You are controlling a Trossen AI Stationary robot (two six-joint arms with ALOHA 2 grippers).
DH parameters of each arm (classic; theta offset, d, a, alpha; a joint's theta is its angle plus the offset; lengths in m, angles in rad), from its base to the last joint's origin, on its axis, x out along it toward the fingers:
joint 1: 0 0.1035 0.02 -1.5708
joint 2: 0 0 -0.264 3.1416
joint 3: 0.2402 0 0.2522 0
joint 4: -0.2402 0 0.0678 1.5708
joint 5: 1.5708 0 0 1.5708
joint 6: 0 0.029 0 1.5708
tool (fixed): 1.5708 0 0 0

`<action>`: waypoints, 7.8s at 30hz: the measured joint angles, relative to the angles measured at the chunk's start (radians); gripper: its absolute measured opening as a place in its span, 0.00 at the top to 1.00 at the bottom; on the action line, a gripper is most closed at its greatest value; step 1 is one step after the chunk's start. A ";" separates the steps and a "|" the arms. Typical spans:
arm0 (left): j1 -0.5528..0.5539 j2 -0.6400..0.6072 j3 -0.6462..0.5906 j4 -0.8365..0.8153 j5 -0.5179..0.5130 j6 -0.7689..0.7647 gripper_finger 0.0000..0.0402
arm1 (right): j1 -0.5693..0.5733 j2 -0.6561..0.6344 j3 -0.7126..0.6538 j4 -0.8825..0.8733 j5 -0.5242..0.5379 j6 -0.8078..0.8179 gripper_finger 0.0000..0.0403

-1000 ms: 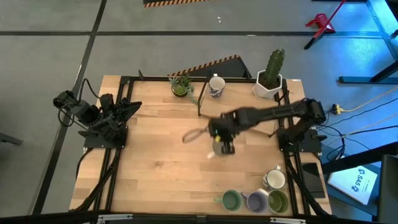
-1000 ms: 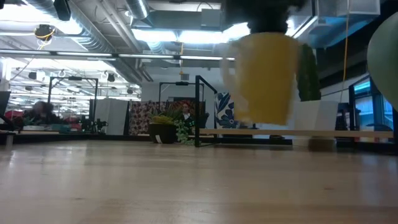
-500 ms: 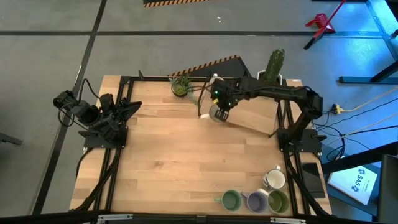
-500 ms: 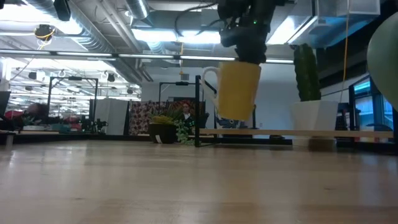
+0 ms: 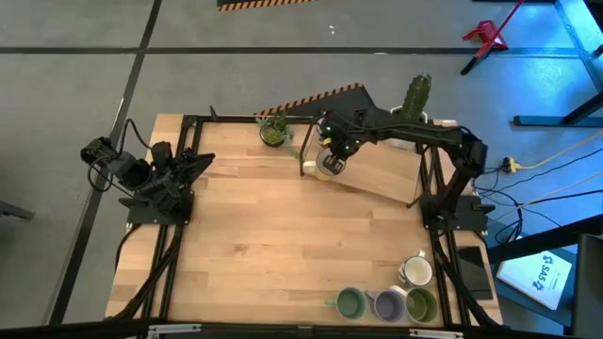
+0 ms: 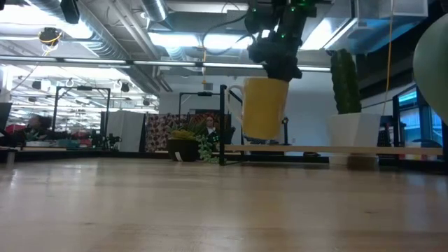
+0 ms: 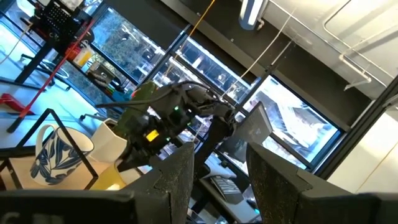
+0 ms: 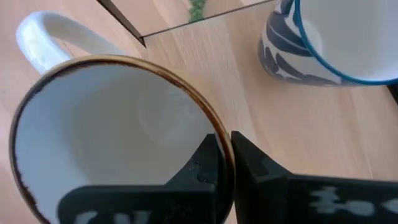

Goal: Place coffee mugs
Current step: Put the yellow mug on the shelf, then put the blue patterned mug on the shelf

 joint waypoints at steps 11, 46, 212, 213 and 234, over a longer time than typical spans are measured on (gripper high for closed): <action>0.000 0.000 0.000 0.001 0.000 -0.001 0.65 | -0.015 0.024 0.000 0.013 0.034 0.021 1.00; 0.000 0.000 0.000 0.000 0.001 0.000 0.65 | -0.047 0.022 0.000 0.061 0.033 0.025 0.72; 0.000 0.000 0.000 -0.025 -0.049 -0.018 0.65 | 0.531 0.002 0.313 -0.513 0.115 -0.056 0.76; 0.000 0.000 0.000 -0.025 -0.048 -0.018 0.65 | 0.578 -0.014 0.300 -0.496 0.106 -0.005 0.76; 0.000 0.000 0.000 -0.026 -0.048 -0.026 0.65 | 1.312 -0.260 -0.226 -0.177 0.009 1.311 0.50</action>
